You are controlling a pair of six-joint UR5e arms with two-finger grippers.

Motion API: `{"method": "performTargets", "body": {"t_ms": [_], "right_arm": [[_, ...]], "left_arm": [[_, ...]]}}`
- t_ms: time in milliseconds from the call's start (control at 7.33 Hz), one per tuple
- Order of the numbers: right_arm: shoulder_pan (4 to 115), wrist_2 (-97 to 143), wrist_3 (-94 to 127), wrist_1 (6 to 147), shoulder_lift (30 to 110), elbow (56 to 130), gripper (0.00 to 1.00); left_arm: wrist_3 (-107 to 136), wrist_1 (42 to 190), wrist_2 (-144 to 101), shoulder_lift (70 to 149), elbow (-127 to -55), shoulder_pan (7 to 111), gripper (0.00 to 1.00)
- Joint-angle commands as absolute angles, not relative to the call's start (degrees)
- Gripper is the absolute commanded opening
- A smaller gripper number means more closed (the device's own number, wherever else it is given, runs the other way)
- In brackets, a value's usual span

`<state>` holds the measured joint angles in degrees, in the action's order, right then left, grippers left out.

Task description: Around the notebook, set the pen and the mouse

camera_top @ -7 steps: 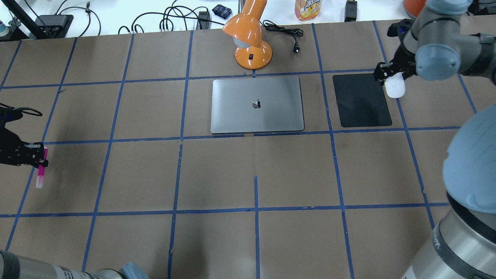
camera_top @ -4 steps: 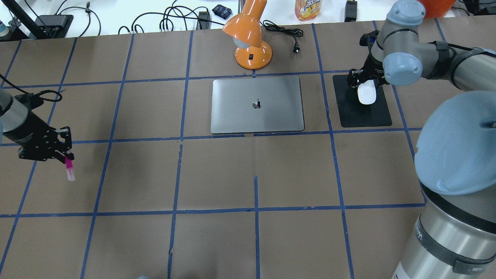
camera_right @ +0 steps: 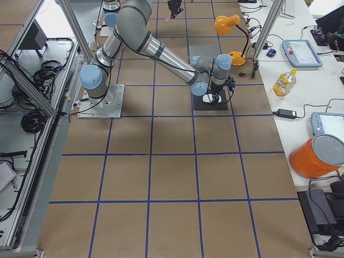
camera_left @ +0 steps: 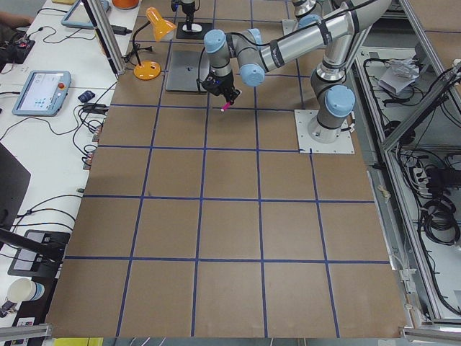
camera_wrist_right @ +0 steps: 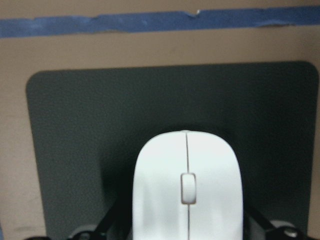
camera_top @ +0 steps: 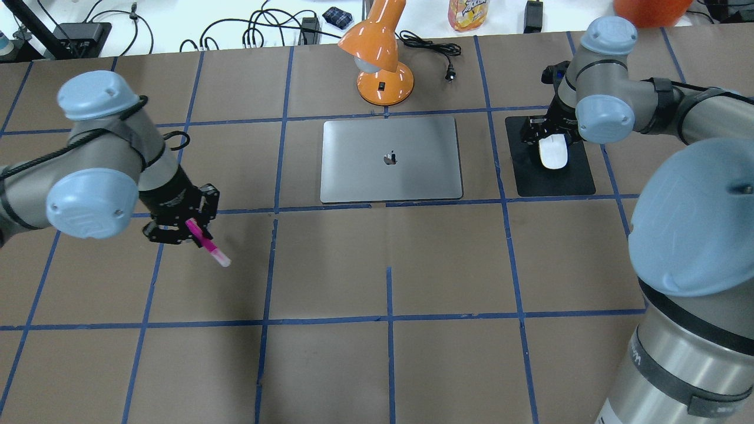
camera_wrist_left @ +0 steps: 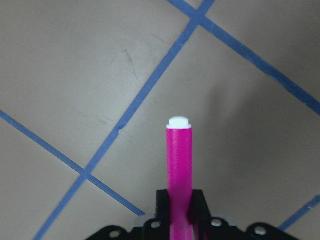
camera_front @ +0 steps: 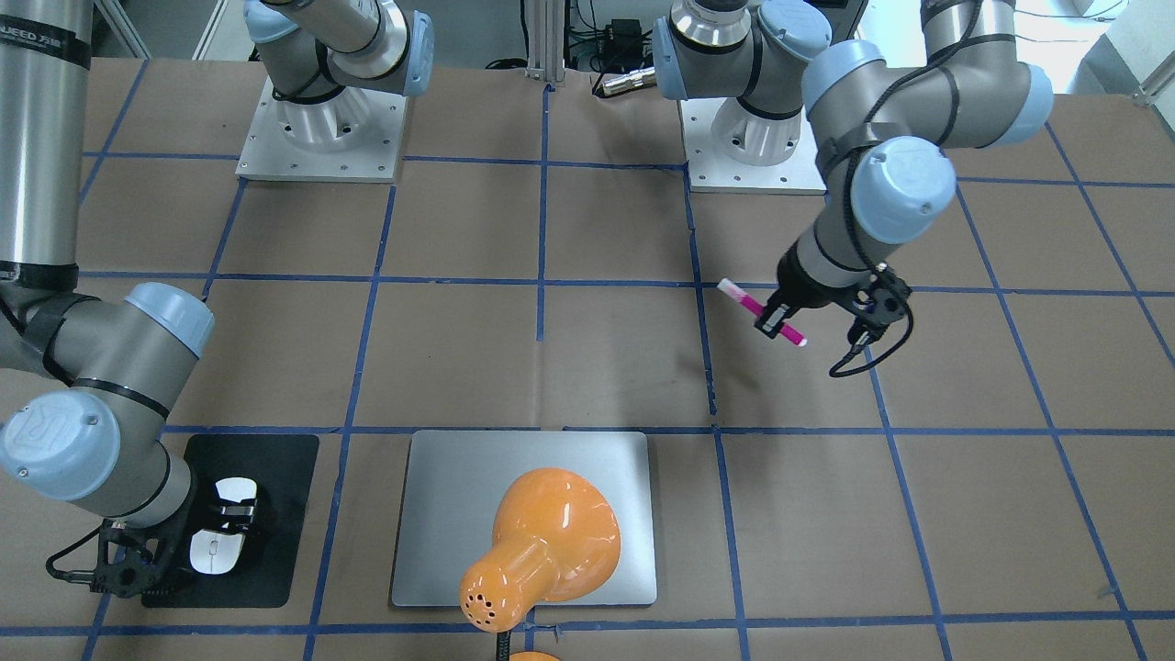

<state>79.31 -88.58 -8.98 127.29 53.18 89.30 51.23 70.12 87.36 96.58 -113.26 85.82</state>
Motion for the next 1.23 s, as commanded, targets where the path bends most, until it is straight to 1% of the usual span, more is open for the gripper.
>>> {"method": "performTargets", "body": {"t_ms": [0, 136, 273, 545, 682, 818, 955, 1091], "right_arm": [[79.2, -87.5, -9.5, 127.3, 55.0, 88.0, 1.00], [79.2, -87.8, -9.5, 125.5, 57.5, 87.3, 1.00], [79.3, -87.8, -9.4, 122.7, 60.2, 87.3, 1.00], [80.2, -88.2, -8.6, 113.9, 67.5, 87.0, 1.00], [81.7, -88.2, -8.5, 106.2, 73.1, 86.1, 1.00], [82.3, -88.4, -8.5, 101.8, 76.5, 85.0, 1.00], [82.4, -88.3, -8.5, 96.6, 78.6, 84.4, 1.00], [82.4, -88.4, -8.5, 90.0, 82.4, 83.1, 1.00]], "left_arm": [[80.5, 56.8, 79.5, 101.4, -112.9, 97.4, 0.00], [87.7, 56.0, 80.8, 103.4, -112.9, 101.8, 0.00], [97.5, 52.0, 80.9, 106.4, -111.5, 104.6, 0.00], [102.9, 51.2, 81.6, 112.4, -106.1, 108.9, 0.00], [105.3, 51.5, 85.7, 114.6, -103.6, 111.5, 0.00], [105.9, 51.6, 87.7, 116.3, -103.5, 114.4, 0.00], [105.6, 51.8, 87.8, 116.1, -104.6, 115.3, 0.00], [105.3, 51.8, 87.5, 116.0, -105.5, 114.9, 0.00]]}}
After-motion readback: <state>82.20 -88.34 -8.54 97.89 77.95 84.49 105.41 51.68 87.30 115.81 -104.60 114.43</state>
